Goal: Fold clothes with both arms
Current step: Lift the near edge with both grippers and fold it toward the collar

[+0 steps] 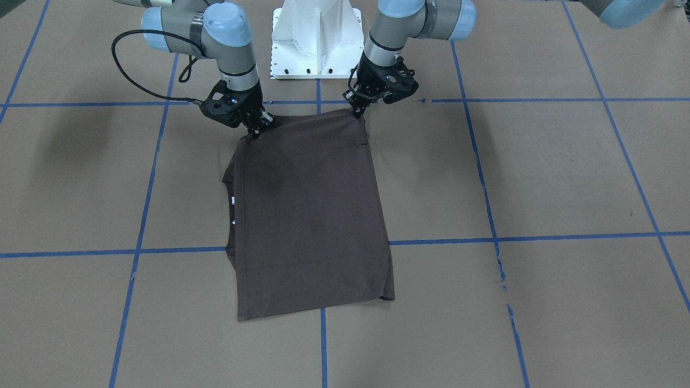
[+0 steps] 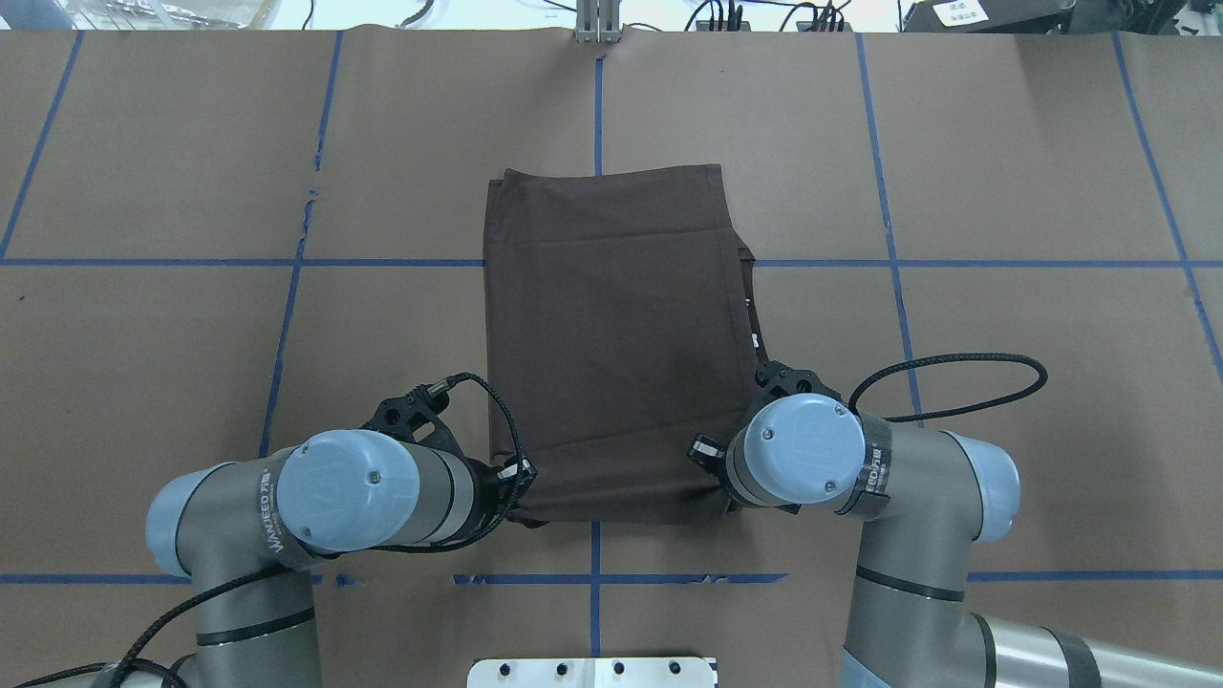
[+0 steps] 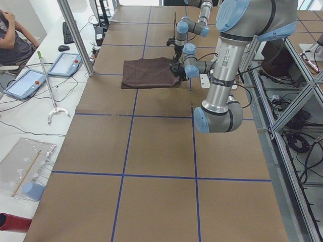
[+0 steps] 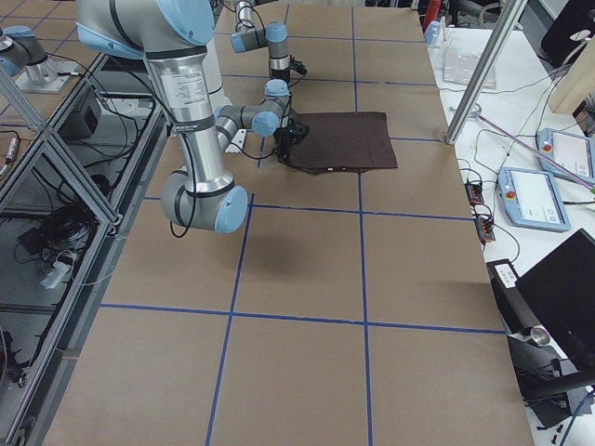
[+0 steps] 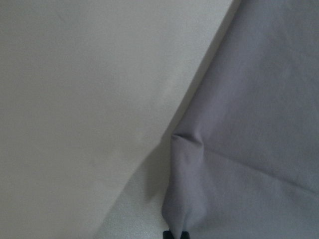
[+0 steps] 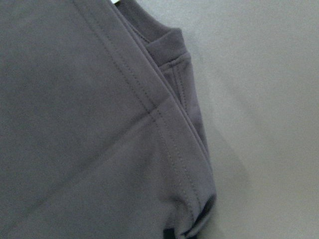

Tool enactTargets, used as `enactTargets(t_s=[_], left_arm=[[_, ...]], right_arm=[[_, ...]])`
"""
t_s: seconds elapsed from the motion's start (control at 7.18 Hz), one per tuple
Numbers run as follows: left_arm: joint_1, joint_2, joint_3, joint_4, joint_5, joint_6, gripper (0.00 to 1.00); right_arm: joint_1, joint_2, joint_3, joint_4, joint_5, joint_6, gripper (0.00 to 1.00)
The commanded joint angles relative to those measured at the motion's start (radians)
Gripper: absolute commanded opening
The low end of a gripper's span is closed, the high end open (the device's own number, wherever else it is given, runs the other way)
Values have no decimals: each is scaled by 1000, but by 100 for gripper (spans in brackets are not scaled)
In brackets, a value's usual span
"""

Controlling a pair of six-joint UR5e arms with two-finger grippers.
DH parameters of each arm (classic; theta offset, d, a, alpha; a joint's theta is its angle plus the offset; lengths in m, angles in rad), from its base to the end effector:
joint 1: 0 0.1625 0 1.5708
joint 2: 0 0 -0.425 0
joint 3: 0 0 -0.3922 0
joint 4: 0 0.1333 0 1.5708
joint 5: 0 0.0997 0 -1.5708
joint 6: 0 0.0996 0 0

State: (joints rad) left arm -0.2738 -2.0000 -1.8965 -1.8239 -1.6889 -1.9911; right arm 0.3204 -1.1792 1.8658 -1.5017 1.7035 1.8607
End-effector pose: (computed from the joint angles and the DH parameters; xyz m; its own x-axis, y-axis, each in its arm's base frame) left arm 0.5442 -0.2791 0.2487 0.3986 -0.5328 -0.7465 0.3671 0.8386 -0.4025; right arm -0.5371 -0.3048 0.3102 0.5973 0.4967 0.6296 -0.4141 0.8634 -0.2883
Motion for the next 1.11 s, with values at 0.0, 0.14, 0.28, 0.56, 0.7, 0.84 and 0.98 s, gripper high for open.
enactTargets(t_s=[0.0,0.14,0.28,0.56,0.7,0.84,0.98], left_arm=[[-1,3,-9,0,0,0,0],[-1,15,-36,2,0,0,0],[5,18,-70,26,3,0,0],[101,23,-177,95,6,-8,0],[158,33,-250,141,8,-15,0],[191,33,-315,206,8,-15,0],[189,36,-343,227,5,-14,0]], right_arm=[[6,9,4,1,11,-2,0],[8,6,39,1,27,0,0],[8,-6,88,1,22,3,0],[-30,-16,166,0,28,6,0],[-65,-83,244,1,37,5,0],[-76,-115,306,-2,71,3,0],[-76,-116,308,0,88,3,0]])
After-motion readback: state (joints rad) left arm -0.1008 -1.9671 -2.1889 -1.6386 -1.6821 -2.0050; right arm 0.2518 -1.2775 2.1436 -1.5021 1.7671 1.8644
